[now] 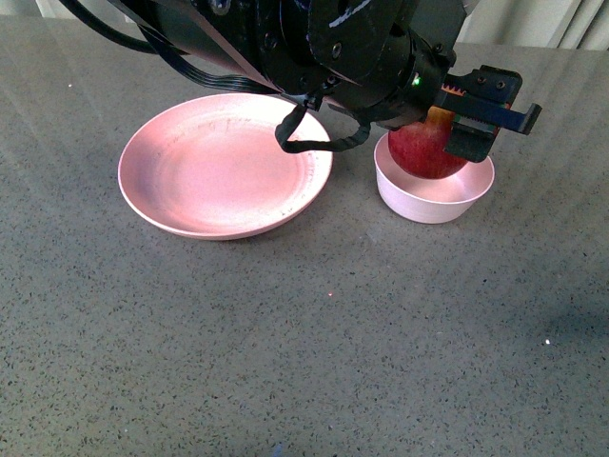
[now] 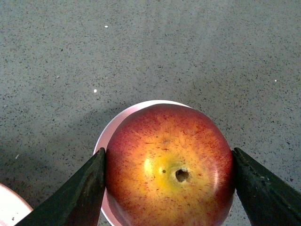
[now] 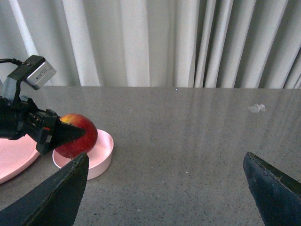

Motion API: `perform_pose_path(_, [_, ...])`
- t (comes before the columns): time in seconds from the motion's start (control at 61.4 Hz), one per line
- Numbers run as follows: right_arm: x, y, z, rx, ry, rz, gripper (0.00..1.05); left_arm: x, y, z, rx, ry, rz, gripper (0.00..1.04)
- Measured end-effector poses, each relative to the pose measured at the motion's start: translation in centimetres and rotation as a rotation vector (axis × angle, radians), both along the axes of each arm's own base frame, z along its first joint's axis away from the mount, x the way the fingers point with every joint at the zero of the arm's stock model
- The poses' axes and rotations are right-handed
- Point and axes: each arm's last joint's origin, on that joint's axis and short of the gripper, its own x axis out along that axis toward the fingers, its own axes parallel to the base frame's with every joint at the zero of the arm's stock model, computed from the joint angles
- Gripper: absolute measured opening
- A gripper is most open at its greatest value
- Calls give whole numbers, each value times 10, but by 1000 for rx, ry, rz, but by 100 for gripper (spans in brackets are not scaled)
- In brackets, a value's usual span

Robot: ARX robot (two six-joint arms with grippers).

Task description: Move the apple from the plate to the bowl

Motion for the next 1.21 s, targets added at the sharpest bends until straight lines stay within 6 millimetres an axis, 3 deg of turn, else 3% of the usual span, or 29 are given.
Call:
perform_pose_path(0.277, [0, 0, 0, 0, 0, 0, 96, 4, 2, -6, 14, 14, 14, 69])
perform_pose_path(0.424, [0, 0, 0, 0, 0, 0, 96, 4, 2, -5, 12, 15, 14, 97])
perform_pose_path(0.619, [0, 0, 0, 0, 0, 0, 96, 6, 4, -1, -10, 19, 21, 96])
perform_pose_path(0.75, [0, 0, 0, 0, 0, 0, 96, 7, 15, 21, -69, -11, 39, 96])
perform_pose_path(0.913, [0, 0, 0, 0, 0, 0, 96, 4, 50, 58, -170, -71, 91, 96])
perform_pose_path(1.092, [0, 0, 0, 0, 0, 0, 96, 0, 119, 85, -252, -124, 229, 96])
perform_pose_path(1.206, [0, 0, 0, 0, 0, 2, 96, -14, 180, 90, -190, -433, 624, 79])
